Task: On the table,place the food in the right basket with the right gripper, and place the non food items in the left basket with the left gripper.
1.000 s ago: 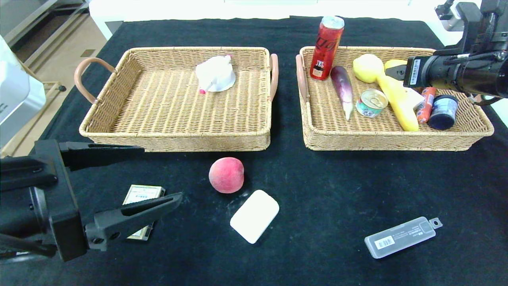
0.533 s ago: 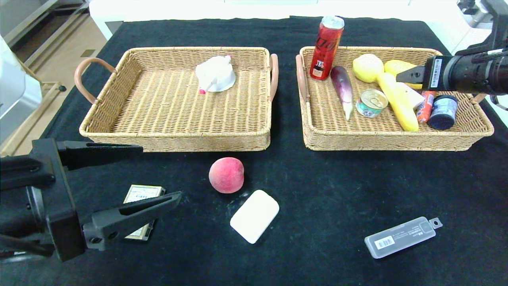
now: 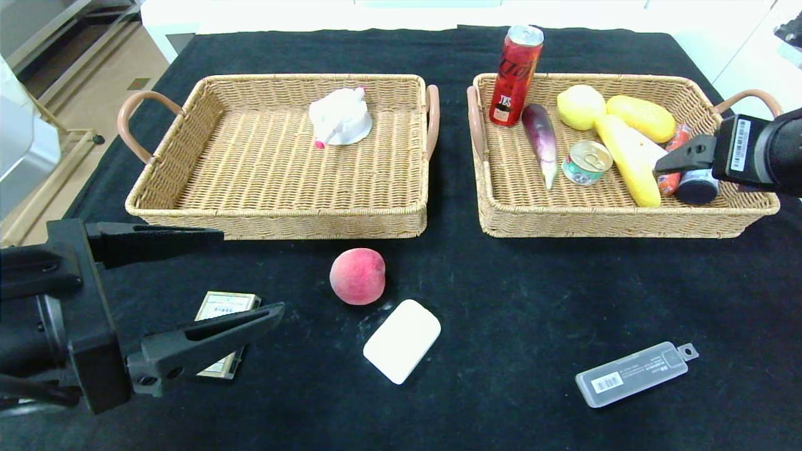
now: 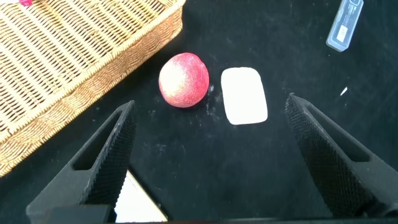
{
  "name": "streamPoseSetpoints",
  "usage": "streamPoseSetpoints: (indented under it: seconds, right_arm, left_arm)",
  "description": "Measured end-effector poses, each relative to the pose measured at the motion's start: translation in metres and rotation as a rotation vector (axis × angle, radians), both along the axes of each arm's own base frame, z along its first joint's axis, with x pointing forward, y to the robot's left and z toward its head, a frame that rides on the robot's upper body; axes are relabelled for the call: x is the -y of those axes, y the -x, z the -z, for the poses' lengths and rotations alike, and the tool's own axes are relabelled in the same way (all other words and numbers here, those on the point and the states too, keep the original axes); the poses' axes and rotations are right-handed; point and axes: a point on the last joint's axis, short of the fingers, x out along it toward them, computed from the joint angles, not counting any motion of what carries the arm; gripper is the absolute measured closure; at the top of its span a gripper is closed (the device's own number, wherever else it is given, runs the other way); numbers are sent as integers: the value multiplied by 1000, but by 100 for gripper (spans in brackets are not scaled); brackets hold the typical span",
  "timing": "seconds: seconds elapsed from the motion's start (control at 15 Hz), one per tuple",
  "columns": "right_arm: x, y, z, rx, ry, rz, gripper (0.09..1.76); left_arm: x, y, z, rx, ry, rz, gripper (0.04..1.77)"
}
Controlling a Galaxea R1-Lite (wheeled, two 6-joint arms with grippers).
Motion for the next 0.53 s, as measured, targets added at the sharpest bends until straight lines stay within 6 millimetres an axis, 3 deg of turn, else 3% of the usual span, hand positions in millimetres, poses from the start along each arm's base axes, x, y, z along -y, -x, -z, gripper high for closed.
streamPoseSetpoints:
  seconds: [0.53]
  right_arm:
    - [-14,37,24,-334,-175,78,15]
  left_arm:
    - [0,0,0,2,0,1,9]
